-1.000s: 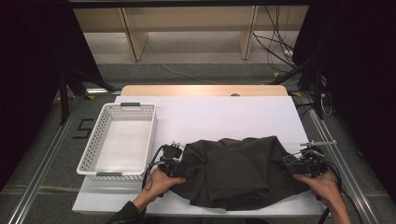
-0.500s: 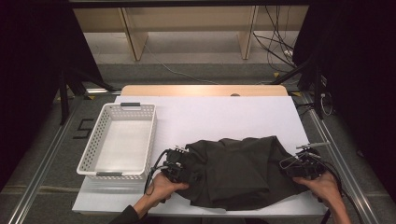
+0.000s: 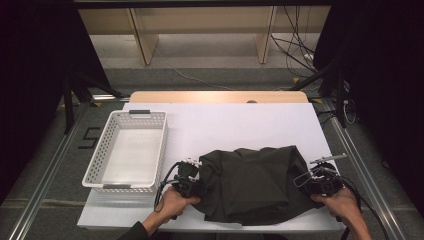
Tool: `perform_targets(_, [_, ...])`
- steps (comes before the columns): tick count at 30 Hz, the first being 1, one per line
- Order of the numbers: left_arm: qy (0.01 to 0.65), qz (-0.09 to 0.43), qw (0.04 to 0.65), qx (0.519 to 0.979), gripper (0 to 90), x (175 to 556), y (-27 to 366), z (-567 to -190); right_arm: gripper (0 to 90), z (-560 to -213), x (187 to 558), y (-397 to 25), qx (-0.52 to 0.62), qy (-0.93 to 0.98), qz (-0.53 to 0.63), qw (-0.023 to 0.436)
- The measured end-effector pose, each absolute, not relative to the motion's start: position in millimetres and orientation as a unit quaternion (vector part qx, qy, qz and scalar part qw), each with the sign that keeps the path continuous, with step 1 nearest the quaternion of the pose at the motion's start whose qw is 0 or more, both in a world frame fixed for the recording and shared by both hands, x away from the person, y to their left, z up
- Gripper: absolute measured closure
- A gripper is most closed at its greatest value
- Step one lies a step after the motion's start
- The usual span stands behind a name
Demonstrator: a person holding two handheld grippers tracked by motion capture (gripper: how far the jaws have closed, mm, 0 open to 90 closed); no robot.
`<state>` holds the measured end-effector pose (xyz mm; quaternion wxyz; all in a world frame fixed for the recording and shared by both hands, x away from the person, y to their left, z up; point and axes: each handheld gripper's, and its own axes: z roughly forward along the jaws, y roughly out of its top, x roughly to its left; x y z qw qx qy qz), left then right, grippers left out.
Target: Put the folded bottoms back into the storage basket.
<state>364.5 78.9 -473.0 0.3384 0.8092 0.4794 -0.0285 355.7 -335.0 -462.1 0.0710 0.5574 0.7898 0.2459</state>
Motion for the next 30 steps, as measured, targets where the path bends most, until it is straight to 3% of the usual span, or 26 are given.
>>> perform_targets(1, [0.481,-0.022,0.331,0.812,44.0,365,79,-472,39.5,-462,357,-335,0.561,0.787,0.247,0.073])
perform_targets(6, [0.495,-0.003,0.306,0.813,23.6,368,78,-470,25.2,-465,359,-331,0.550,0.795,0.248,0.068])
perform_targets(9, [0.495,-0.005,0.287,0.820,15.3,370,74,-474,25.8,-465,359,-328,0.544,0.799,0.249,0.066])
perform_targets(11, [0.486,-0.005,0.283,0.827,15.2,370,69,-474,27.4,-465,359,-326,0.542,0.797,0.259,0.053])
perform_targets(16, [0.467,-0.002,0.297,0.833,33.0,369,56,-474,34.3,-465,360,-322,0.541,0.800,0.252,0.063])
perform_targets(18, [0.467,-0.030,0.317,0.825,46.1,369,56,-475,40.0,-465,360,-321,0.542,0.798,0.252,0.069])
perform_targets(23, [0.466,-0.054,0.339,0.815,66.3,371,53,-480,62.4,-464,358,-310,0.528,0.805,0.260,0.075])
perform_targets(26, [0.460,-0.051,0.347,0.816,73.4,370,50,-479,77.1,-464,360,-300,0.533,0.802,0.257,0.075])
perform_targets(30, [0.444,-0.042,0.362,0.819,77.9,366,48,-474,82.2,-463,359,-296,0.531,0.799,0.276,0.065])
